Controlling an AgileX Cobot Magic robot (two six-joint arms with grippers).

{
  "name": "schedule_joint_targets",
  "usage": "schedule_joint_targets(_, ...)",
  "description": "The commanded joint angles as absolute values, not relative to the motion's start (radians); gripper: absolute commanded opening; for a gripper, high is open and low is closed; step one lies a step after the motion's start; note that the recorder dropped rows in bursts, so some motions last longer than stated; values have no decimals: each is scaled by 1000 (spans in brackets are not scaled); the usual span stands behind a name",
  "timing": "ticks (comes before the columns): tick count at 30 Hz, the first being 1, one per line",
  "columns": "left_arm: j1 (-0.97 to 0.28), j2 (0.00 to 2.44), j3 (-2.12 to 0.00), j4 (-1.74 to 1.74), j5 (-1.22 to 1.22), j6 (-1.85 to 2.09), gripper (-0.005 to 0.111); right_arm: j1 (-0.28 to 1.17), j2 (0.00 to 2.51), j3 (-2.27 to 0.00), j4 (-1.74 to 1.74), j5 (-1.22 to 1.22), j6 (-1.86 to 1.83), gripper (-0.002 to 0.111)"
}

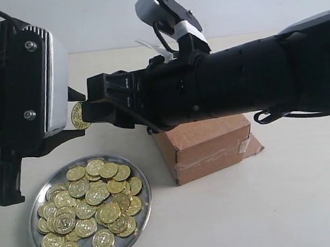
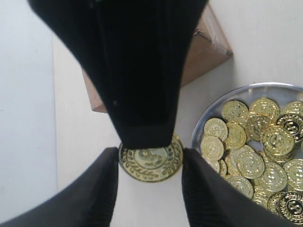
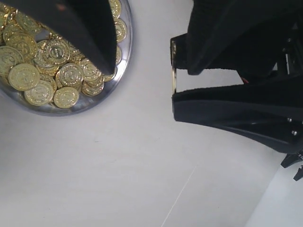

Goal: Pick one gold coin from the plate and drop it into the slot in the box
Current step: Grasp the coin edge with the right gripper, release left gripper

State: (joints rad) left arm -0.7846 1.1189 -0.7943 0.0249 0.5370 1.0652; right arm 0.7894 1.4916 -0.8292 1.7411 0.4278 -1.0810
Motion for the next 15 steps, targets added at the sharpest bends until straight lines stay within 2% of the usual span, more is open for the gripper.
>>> schedule_joint_targets(1,-787,1113,-793,-21,514,1070,25,791,1491,-840,1744,437,-1097,46)
schedule_joint_targets(11,-789,1113,-793,-38,492,1076,25,791,1491,-864,1744,441,-1097,46)
schedule_joint_targets(15,-789,1111,-793,-40,490,1076,25,791,1491,-865,1744,439,-1097,41)
